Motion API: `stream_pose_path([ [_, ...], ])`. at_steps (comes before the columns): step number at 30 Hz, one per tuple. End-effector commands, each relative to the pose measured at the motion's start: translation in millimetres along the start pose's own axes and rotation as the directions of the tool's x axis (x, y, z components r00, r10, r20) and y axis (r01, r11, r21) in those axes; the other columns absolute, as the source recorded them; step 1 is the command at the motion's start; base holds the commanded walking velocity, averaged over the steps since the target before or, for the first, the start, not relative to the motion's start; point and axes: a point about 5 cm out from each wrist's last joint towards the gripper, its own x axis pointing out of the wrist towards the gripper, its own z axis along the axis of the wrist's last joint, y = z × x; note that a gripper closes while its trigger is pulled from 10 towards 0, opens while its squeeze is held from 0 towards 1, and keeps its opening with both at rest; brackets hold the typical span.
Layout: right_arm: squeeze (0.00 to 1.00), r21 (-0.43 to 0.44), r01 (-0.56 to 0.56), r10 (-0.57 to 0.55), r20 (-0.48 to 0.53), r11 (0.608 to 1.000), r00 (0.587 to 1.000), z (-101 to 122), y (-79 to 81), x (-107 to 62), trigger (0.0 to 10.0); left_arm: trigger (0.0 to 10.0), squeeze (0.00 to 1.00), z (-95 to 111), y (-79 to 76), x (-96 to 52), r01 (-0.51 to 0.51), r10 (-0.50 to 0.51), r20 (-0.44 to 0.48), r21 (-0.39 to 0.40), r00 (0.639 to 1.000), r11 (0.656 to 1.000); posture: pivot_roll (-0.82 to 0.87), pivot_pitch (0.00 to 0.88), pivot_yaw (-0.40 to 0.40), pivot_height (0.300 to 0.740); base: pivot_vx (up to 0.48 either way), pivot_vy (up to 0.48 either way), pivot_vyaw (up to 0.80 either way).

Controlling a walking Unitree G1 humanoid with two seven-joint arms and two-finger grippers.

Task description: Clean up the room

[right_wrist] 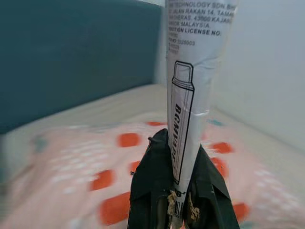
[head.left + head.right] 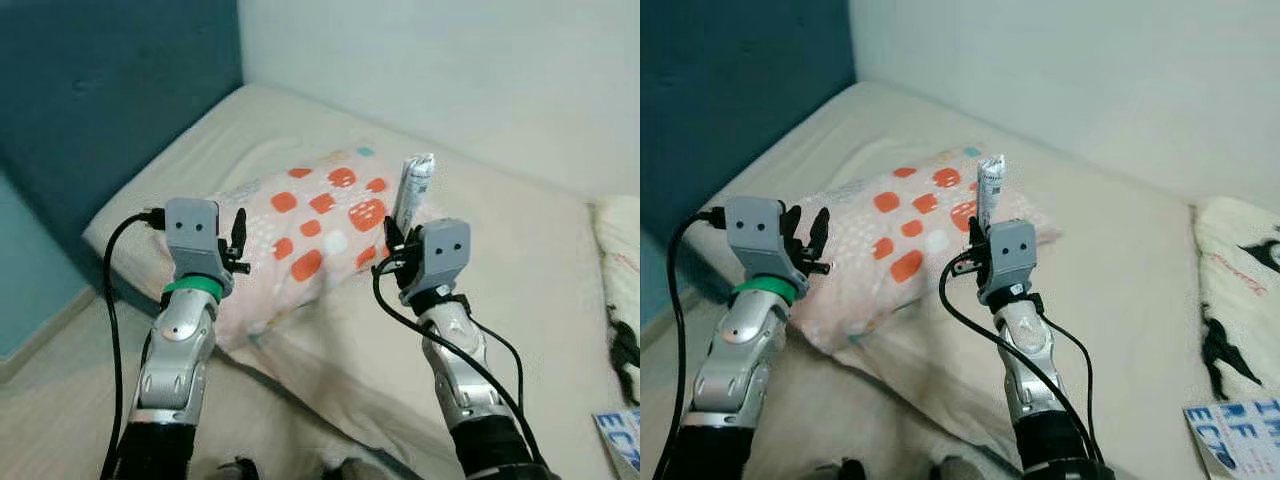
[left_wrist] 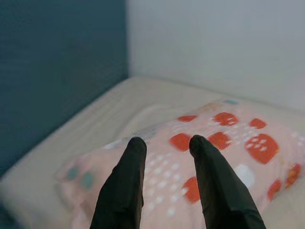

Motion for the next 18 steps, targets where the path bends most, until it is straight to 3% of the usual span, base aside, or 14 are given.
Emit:
stream_pose_path([
  [1, 0.0, 0.004, 0.011, -0.011, -0.039, 1.0, 0.999, -8.5, -1.2, -5.6, 10.0, 10.0, 0.0, -3.3, -4.0, -1.8, 0.015, -0.015, -0.017, -0.008, 1.0, 1.0, 0.0, 0.0, -0.032, 0.712, -0.398, 0.0, 0.0],
  [18, 0.0, -0.01, -0.006, 0.005, -0.054, 1.0, 0.999, -10.9, 2.2, -4.8, 10.0, 10.0, 0.0, -3.4, -2.2, -2.7, 0.013, -0.013, -0.021, -0.006, 1.0, 1.0, 0.0, 0.0, -0.028, 0.712, -0.386, 0.0, 0.0],
])
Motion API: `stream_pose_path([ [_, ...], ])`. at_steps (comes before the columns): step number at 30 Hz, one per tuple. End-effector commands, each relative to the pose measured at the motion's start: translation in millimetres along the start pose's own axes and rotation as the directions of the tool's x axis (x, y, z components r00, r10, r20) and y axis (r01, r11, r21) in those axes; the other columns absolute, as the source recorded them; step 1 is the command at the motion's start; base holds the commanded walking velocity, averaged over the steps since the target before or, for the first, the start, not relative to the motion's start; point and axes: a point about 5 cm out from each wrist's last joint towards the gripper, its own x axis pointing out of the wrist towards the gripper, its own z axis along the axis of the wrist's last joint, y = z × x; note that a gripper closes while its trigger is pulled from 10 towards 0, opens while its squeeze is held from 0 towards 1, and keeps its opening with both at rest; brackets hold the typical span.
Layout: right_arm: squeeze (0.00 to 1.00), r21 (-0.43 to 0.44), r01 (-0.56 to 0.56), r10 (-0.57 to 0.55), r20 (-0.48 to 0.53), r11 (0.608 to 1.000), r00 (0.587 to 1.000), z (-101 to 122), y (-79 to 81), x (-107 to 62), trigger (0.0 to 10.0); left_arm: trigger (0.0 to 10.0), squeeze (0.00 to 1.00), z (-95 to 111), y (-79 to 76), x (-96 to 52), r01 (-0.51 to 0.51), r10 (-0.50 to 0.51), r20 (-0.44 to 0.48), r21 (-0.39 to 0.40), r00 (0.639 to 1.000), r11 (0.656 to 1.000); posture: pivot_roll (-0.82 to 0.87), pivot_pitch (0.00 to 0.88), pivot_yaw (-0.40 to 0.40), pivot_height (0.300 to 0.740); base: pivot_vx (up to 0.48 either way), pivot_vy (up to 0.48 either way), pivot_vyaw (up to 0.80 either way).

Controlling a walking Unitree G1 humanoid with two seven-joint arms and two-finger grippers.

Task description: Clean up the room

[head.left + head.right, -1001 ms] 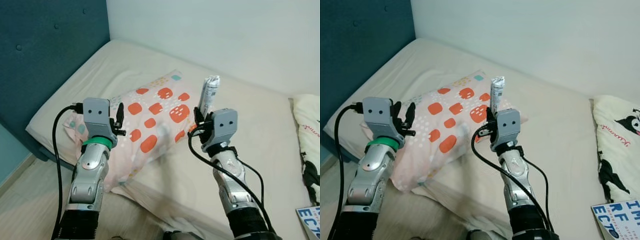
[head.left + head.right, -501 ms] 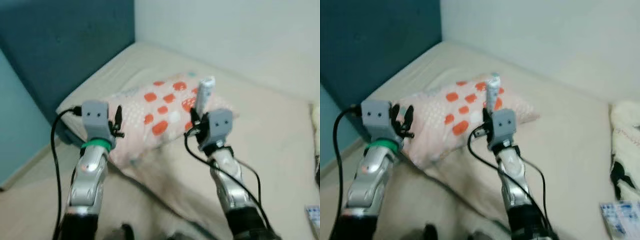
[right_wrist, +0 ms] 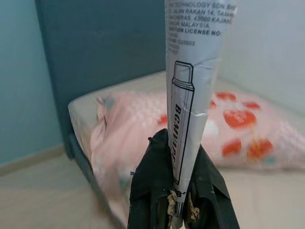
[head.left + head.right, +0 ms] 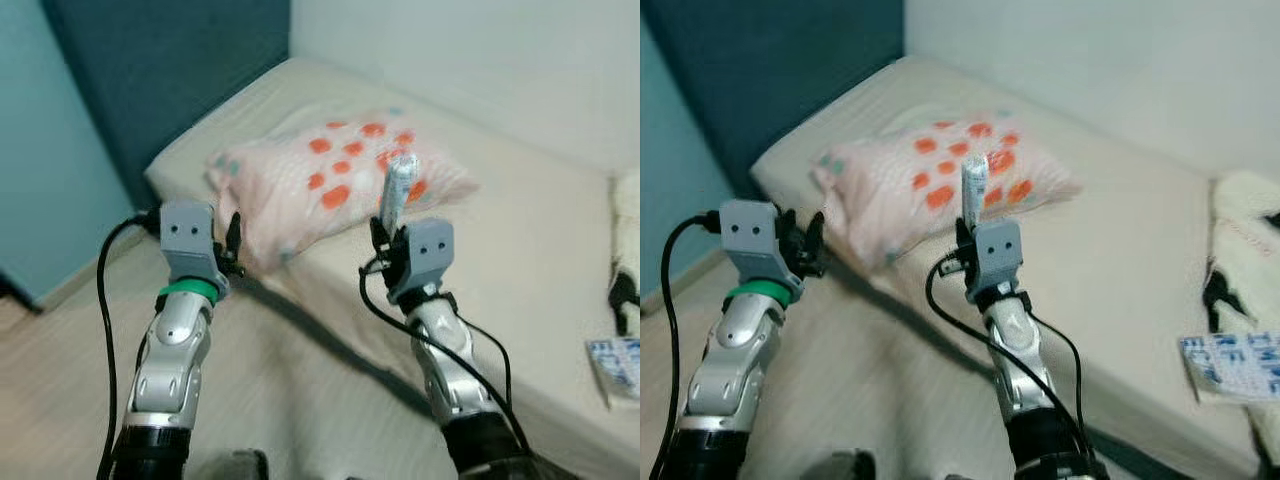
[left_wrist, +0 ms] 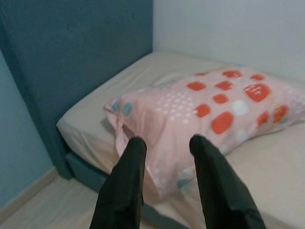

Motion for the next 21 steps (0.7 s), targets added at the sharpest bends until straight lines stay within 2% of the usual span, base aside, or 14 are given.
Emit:
stream_pose_path([
  [1, 0.0, -0.009, 0.015, -0.015, -0.017, 1.0, 1.0, -3.3, -3.4, -2.5, 10.0, 10.0, 0.0, 0.8, -5.0, 0.2, 0.024, -0.025, -0.007, -0.005, 1.0, 1.0, 0.0, 0.0, -0.026, 0.712, 0.0, 0.0, 0.77],
  [21, 0.0, -0.004, -0.014, 0.014, -0.009, 1.0, 1.0, -2.1, 4.9, 2.8, 10.0, 10.0, 0.0, -0.6, -4.8, 0.0, 0.047, -0.046, -0.036, 0.036, 0.998, 0.998, 0.02, 0.0, -0.016, 0.712, 0.0, 0.0, 0.77],
])
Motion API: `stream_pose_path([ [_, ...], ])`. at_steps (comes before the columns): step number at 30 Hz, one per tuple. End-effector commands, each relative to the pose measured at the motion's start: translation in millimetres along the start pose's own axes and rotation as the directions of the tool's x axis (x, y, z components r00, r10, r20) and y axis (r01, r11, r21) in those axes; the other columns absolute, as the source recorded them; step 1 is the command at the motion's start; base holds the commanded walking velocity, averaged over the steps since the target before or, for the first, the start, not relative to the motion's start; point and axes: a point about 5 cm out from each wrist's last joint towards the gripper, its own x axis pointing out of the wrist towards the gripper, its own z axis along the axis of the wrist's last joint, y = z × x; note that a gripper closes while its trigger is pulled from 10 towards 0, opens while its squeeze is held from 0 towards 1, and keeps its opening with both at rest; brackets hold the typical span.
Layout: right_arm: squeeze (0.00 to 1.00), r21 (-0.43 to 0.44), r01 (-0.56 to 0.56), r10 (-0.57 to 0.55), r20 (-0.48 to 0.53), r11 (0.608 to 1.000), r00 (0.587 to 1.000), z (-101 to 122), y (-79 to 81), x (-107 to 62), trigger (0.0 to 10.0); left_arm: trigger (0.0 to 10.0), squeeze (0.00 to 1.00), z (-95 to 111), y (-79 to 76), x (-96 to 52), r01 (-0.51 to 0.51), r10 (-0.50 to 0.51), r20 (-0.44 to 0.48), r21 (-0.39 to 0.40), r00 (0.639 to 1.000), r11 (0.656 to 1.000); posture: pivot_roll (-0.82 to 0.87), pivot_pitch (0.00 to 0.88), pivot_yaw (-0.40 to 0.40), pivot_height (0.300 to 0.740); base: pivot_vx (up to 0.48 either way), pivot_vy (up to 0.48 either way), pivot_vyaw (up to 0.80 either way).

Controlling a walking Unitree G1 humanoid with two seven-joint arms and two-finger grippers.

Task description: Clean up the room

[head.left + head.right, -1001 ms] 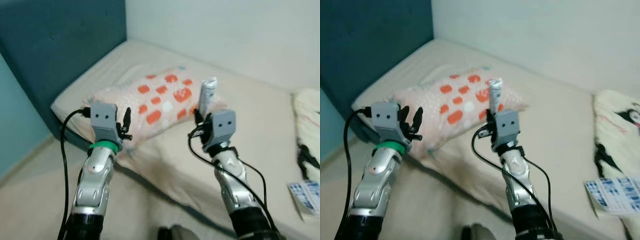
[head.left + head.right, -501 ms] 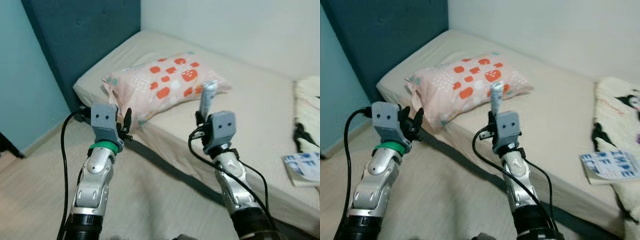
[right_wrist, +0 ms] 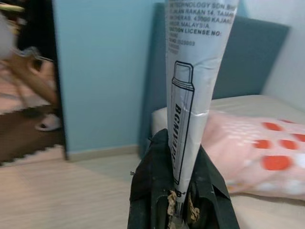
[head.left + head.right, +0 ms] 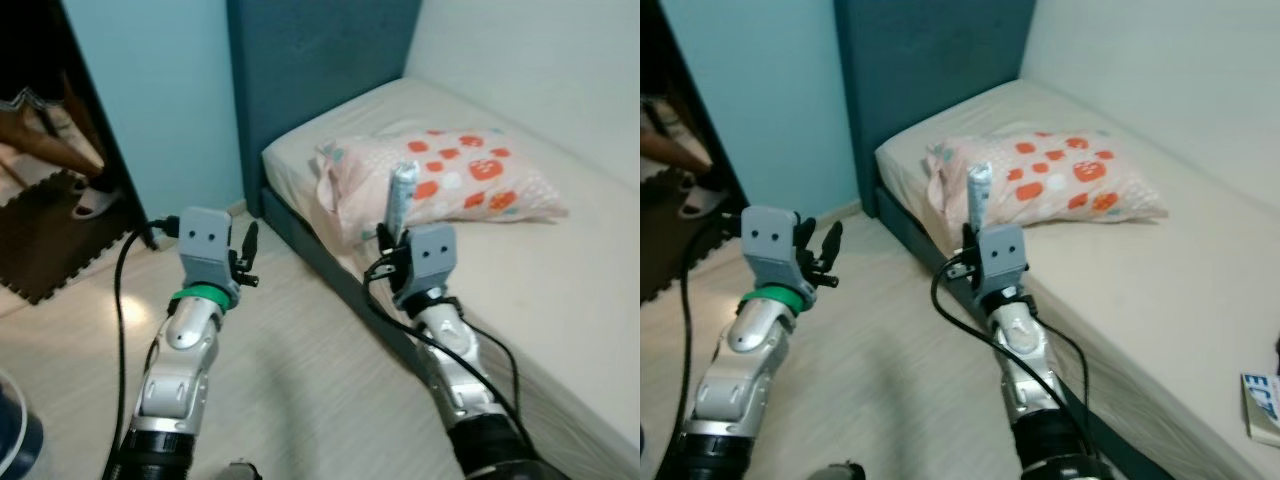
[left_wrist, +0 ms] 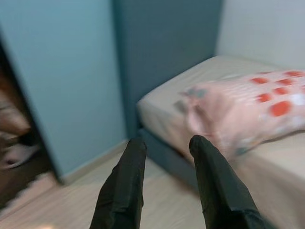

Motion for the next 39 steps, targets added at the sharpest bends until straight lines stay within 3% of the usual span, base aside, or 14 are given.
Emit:
stream_pose_path([
  [1, 0.0, -0.007, 0.007, -0.007, -0.016, 1.0, 1.0, -3.6, -4.4, -1.5, 10.0, 10.0, 0.0, -0.5, -3.4, 0.4, 0.007, -0.007, -0.009, -0.003, 1.0, 1.0, 0.02, 0.0, -0.016, 0.712, 0.0, 0.0, 0.76],
  [22, 0.0, 0.025, -0.128, 0.127, 0.024, 0.991, 0.992, 4.0, 18.8, 6.5, 10.0, 10.0, 0.0, -4.7, 2.1, -0.5, -0.042, 0.043, -0.045, 0.022, 0.998, 0.999, 0.03, 0.0, -0.01, 0.712, 0.0, 0.0, 0.74],
  [39, 0.0, 0.069, -0.158, 0.156, 0.037, 0.985, 0.987, 6.2, 24.5, 9.5, 10.0, 10.0, 0.0, -6.0, 6.0, -0.2, -0.072, 0.074, -0.055, 0.045, 0.996, 0.996, 0.04, 0.0, -0.007, 0.712, 0.0, 0.0, 0.73],
])
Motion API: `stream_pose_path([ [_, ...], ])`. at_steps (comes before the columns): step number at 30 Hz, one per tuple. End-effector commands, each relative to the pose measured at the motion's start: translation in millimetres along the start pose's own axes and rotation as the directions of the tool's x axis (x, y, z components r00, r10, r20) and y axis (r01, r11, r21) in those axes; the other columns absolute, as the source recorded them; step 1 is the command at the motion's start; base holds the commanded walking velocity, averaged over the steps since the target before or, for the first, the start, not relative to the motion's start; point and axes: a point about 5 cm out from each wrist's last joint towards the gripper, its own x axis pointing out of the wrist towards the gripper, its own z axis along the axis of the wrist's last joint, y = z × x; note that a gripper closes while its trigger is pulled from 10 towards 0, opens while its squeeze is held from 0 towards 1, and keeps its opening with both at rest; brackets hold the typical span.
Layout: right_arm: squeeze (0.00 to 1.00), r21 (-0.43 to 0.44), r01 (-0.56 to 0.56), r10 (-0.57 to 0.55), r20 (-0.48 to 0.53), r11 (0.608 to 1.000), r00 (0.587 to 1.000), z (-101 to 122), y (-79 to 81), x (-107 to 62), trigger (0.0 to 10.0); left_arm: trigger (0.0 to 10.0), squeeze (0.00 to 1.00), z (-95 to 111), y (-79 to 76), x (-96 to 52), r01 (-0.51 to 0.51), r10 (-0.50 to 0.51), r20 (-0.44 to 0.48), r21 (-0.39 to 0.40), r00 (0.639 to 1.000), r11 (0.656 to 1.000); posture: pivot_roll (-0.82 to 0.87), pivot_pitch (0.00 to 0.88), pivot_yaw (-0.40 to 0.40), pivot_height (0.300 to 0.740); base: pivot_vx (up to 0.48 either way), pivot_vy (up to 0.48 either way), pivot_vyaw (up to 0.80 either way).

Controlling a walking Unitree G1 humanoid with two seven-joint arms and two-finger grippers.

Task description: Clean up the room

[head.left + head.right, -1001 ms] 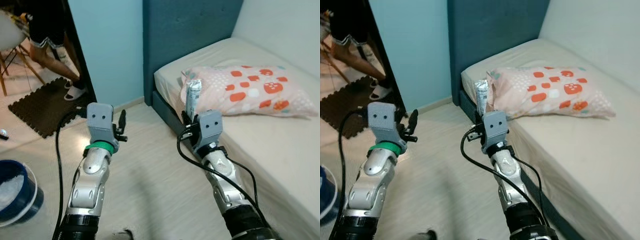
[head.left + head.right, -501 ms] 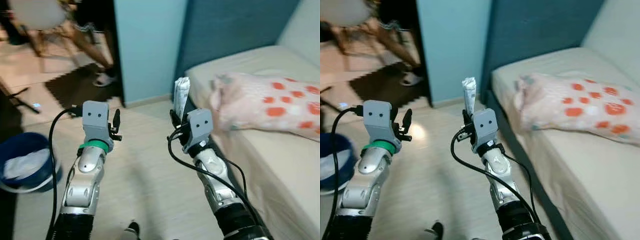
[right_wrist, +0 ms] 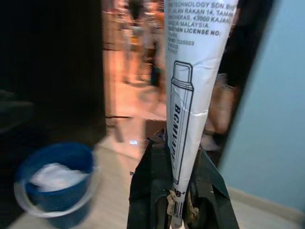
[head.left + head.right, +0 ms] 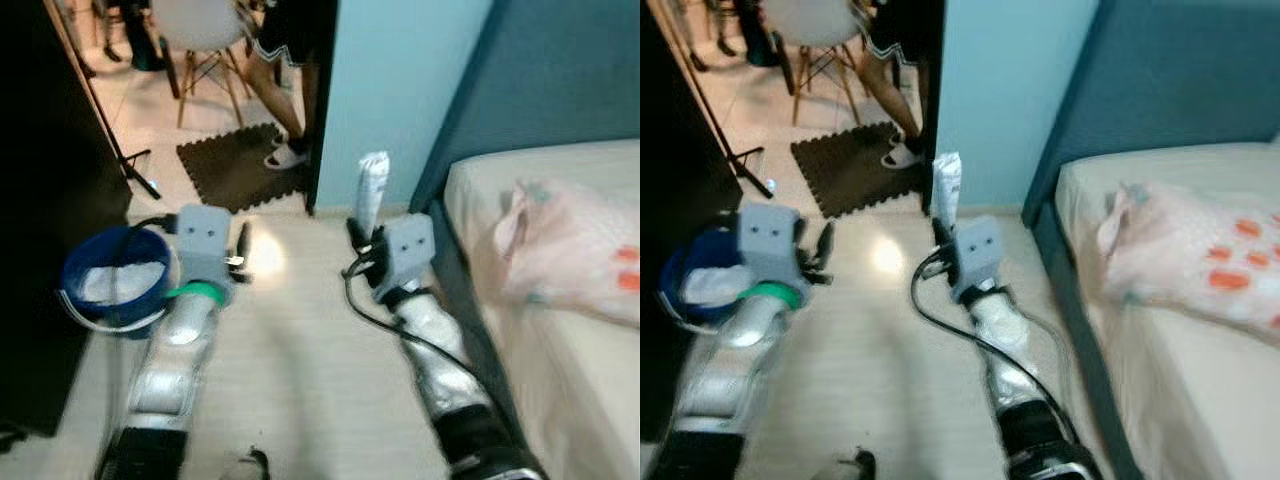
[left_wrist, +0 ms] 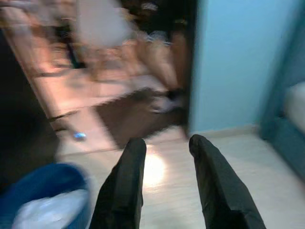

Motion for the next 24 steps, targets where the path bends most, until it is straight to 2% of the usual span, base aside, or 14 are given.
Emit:
stream_pose_path([
  [1, 0.0, 0.019, 0.009, -0.008, -0.018, 1.0, 1.0, -4.7, -1.8, -3.5, 10.0, 10.0, 0.0, -4.7, -2.8, -1.4, 0.006, -0.006, -0.023, -0.001, 1.0, 1.0, 0.04, 0.0, -0.007, 0.712, 0.0, 0.0, 0.73],
  [7, 0.0, 0.064, 0.039, -0.037, -0.027, 0.997, 0.999, -7.4, -3.7, -4.5, 10.0, 10.0, 0.0, -5.4, -1.3, -1.7, 0.0, 0.0, -0.024, 0.014, 1.0, 1.0, 0.04, 0.0, -0.001, 0.712, 0.291, 0.0, 0.73],
  [17, 0.0, 0.064, 0.082, -0.079, -0.037, 0.995, 0.996, -11.7, -5.5, -6.7, 10.0, 10.0, 0.0, -5.7, 2.2, -1.7, 0.012, -0.011, -0.03, 0.04, 0.999, 0.999, 0.05, 0.0, 0.033, 0.712, 0.377, 0.0, 0.73],
  [24, 0.0, 0.05, 0.107, -0.105, -0.049, 0.993, 0.993, -15.5, -4.5, -8.3, 10.0, 10.0, 0.0, -5.3, 7.2, 1.7, 0.017, -0.014, -0.033, 0.066, 0.999, 0.998, 0.05, 0.0, 0.045, 0.712, 0.466, 0.0, 0.12],
])
